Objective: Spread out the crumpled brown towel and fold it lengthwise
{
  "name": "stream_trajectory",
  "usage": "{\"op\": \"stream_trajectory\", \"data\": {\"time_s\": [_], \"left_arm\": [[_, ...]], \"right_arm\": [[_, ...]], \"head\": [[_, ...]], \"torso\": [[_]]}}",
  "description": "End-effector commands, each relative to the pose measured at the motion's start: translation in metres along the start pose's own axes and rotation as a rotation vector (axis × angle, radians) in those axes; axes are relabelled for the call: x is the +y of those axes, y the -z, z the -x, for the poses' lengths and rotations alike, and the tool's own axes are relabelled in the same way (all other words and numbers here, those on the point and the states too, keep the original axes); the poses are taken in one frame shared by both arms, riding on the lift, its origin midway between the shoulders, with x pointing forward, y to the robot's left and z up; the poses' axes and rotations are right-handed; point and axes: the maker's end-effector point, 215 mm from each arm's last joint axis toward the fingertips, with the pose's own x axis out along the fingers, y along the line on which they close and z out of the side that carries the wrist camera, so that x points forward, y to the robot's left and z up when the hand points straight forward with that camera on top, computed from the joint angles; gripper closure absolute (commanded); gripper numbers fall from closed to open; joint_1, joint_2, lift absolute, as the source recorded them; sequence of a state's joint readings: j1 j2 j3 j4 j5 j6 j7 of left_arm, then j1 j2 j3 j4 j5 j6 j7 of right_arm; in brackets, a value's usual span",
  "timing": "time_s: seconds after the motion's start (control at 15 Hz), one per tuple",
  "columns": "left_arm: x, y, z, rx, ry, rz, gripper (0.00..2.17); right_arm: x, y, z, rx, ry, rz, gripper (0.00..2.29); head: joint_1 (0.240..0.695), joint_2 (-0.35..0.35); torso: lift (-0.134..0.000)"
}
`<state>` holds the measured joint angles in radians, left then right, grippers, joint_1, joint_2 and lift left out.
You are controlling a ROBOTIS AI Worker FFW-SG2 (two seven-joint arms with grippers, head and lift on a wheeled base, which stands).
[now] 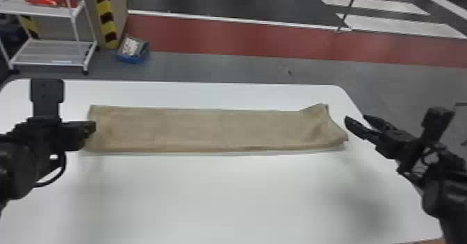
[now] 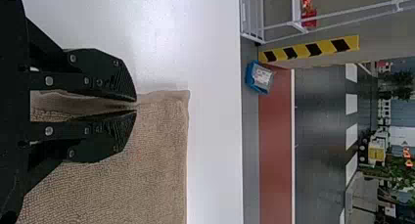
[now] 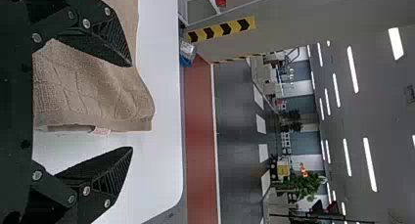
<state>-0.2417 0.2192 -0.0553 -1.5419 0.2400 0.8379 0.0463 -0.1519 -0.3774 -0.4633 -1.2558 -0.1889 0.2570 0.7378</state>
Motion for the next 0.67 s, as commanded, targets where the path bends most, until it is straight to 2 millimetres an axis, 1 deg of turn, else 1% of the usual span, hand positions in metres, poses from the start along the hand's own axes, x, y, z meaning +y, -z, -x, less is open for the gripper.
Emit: {"op": "stream_trajectory", "data": {"time_s": [0.0, 0.2, 0.27, 0.4, 0.47, 0.6], "left_arm": [[0.0, 0.01, 0.0, 0.032, -0.002, -0.004, 1.21], [0.0, 0.014, 0.002, 0.039, 0.001, 0.004, 1.21], [0.001, 0.018, 0.003, 0.043, 0.002, 0.009, 1.21], [0.001, 0.01, 0.008, 0.022, 0.003, 0.014, 1.21], [0.002, 0.011, 0.009, 0.022, 0.001, 0.013, 1.21], [0.0, 0.0, 0.014, 0.001, 0.006, 0.015, 1.21]], "right_arm": [[0.001, -0.001, 0.001, -0.003, -0.002, -0.002, 0.33], [0.002, -0.003, 0.001, -0.009, -0.005, -0.003, 0.33], [-0.003, -0.005, 0.004, -0.008, 0.003, -0.005, 0.33], [-0.013, -0.014, 0.007, -0.007, 0.008, -0.002, 0.33], [-0.016, -0.018, 0.007, -0.006, 0.014, 0.005, 0.33], [-0.029, -0.004, 0.0, 0.06, 0.064, -0.02, 0.33]], "head": [[0.695, -0.194], [0.695, -0.193], [0.695, -0.194], [0.695, -0.197], [0.695, -0.2], [0.695, -0.209]], "torso": [[-0.124], [-0.124], [-0.124], [-0.124], [-0.124], [-0.124]]}}
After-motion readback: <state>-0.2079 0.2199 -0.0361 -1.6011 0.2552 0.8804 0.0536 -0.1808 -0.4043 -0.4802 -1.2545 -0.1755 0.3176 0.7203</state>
